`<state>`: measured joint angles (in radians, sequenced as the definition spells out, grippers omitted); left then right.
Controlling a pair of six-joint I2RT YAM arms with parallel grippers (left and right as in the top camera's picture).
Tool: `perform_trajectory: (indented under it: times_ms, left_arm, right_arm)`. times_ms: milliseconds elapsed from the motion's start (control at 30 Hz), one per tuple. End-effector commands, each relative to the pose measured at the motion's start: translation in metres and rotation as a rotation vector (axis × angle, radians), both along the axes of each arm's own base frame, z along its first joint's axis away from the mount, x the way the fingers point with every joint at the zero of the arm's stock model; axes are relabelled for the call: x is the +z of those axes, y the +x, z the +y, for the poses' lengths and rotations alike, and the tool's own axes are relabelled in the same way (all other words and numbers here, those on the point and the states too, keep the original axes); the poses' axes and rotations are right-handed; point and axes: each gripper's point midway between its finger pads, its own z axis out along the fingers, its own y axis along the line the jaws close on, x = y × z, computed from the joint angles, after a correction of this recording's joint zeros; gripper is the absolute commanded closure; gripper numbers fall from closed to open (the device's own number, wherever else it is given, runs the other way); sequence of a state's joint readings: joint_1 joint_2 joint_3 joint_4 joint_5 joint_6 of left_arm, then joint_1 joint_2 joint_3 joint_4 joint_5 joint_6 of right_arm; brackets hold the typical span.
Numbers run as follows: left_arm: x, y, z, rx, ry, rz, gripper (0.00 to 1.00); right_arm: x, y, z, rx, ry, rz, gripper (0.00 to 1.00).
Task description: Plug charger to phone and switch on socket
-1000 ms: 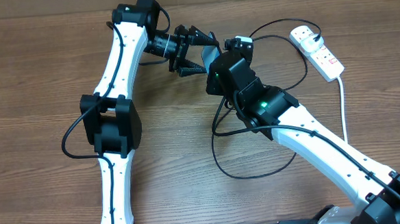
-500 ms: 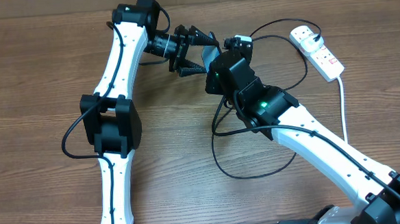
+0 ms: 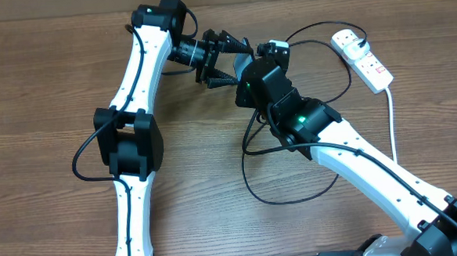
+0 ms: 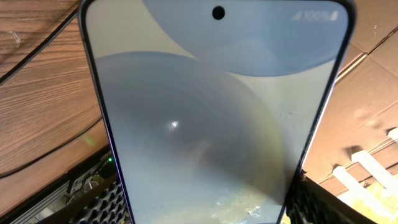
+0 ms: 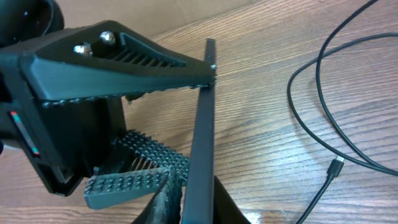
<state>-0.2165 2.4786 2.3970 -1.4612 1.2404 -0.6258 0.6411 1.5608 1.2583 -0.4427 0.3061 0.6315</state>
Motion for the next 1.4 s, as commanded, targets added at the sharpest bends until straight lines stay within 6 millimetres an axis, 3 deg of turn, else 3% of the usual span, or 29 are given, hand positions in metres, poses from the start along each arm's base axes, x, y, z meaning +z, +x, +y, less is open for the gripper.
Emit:
perform_trajectory:
  times_ms: [0, 200, 300, 400, 500, 633, 767, 900, 1000, 1167, 1367]
  left_arm:
    - [0.013, 0.000, -0.005, -0.012, -0.042, -0.033, 0.28]
    - [0.010, 0.001, -0.005, -0.014, -0.029, -0.051, 0.20]
    - [-0.002, 0.008, -0.001, -0.010, 0.040, -0.109, 0.11]
    - [-0.026, 0.027, 0.022, 0.014, 0.190, -0.213, 0.06]
    - [-0.029, 0.037, 0.044, 0.013, 0.203, -0.300, 0.05]
    - [-0.011, 0.041, 0.067, 0.016, 0.117, -0.389, 0.08]
    - [0.022, 0.035, 0.077, 0.007, -0.024, -0.492, 0.13]
    - [0.026, 0.029, 0.070, 0.034, -0.040, -0.376, 0.23]
    - [0.029, 0.029, 0.064, 0.070, -0.044, -0.261, 0.32]
    - [0.029, 0.030, 0.056, 0.111, -0.028, -0.129, 0.50]
    - [0.030, 0.033, 0.050, 0.145, -0.018, -0.034, 0.54]
  right_arm:
    - [0.010, 0.006, -0.002, -0.031, 0.015, -0.022, 0.91]
    - [0.008, 0.005, -0.005, -0.049, 0.013, -0.013, 0.95]
    - [0.008, 0.005, -0.005, -0.049, 0.013, -0.014, 0.96]
    - [0.011, 0.007, -0.006, -0.053, 0.017, -0.019, 0.96]
    - [0.020, 0.013, -0.014, -0.075, 0.024, -0.028, 0.96]
    - [0.028, 0.025, -0.032, -0.148, 0.077, -0.026, 0.96]
    - [0.025, 0.032, -0.040, -0.269, 0.393, 0.100, 0.96]
    - [0.029, 0.031, -0.028, -0.366, 0.728, 0.258, 0.96]
    - [0.030, 0.026, -0.019, -0.427, 0.863, 0.347, 0.96]
    - [0.029, 0.022, -0.012, -0.500, 0.974, 0.421, 0.96]
    - [0.029, 0.020, -0.009, -0.563, 1.058, 0.474, 0.96]
